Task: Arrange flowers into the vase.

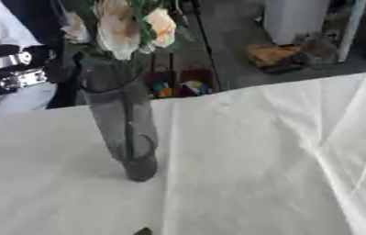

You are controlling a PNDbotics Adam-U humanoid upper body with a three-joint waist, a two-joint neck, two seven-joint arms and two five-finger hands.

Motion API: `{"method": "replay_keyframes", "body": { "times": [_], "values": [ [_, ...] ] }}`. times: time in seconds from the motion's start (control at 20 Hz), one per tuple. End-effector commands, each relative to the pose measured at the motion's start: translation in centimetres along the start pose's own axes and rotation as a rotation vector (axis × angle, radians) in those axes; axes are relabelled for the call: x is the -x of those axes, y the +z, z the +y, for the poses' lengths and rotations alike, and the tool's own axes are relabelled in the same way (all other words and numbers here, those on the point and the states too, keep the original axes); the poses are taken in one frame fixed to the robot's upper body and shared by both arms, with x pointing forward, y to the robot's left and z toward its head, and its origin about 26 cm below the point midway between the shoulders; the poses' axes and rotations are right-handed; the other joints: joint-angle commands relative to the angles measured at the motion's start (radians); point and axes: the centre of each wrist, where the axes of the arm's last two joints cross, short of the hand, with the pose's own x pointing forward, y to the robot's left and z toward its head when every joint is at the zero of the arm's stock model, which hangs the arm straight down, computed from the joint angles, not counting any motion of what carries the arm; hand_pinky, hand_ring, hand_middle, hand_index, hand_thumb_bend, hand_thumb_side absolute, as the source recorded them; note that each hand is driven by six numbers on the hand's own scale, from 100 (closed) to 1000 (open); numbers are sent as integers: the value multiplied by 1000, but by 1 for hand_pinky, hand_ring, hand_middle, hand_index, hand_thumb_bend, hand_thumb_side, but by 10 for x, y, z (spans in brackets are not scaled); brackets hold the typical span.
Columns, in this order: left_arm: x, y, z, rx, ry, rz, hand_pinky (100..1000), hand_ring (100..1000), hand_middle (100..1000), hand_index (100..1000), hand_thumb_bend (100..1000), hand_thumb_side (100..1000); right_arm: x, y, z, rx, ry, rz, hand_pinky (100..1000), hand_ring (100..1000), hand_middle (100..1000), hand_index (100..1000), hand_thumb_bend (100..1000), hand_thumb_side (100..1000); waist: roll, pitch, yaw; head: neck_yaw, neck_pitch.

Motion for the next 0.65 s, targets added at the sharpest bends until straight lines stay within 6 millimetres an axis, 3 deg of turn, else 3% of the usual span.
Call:
{"method": "replay_keyframes", "body": {
  "times": [0.05, 0.45, 0.6, 0.65],
  "values": [
    [-4, 14, 14, -46, -35, 16, 909, 936, 1000, 1000, 433, 999, -7, -6, -1, -13, 9, -32, 889, 800, 321, 901, 100, 926, -12, -19, 7, -4, -3],
    [-12, 29, 11, -138, -61, 23, 883, 909, 1000, 1000, 420, 999, -7, -6, -2, -9, 8, -46, 886, 799, 323, 900, 100, 926, -28, -14, 16, -3, -13],
    [-26, 37, 16, -234, -72, -34, 743, 776, 964, 991, 338, 1000, -7, -6, -2, -1, 7, -50, 884, 799, 325, 900, 100, 930, -35, -15, 24, -11, -14],
    [-32, 41, 18, -276, -61, -62, 617, 654, 895, 907, 287, 1000, -7, -6, -2, 4, 7, -52, 884, 799, 325, 899, 100, 931, -41, -15, 28, -17, -15]
  ]
}}
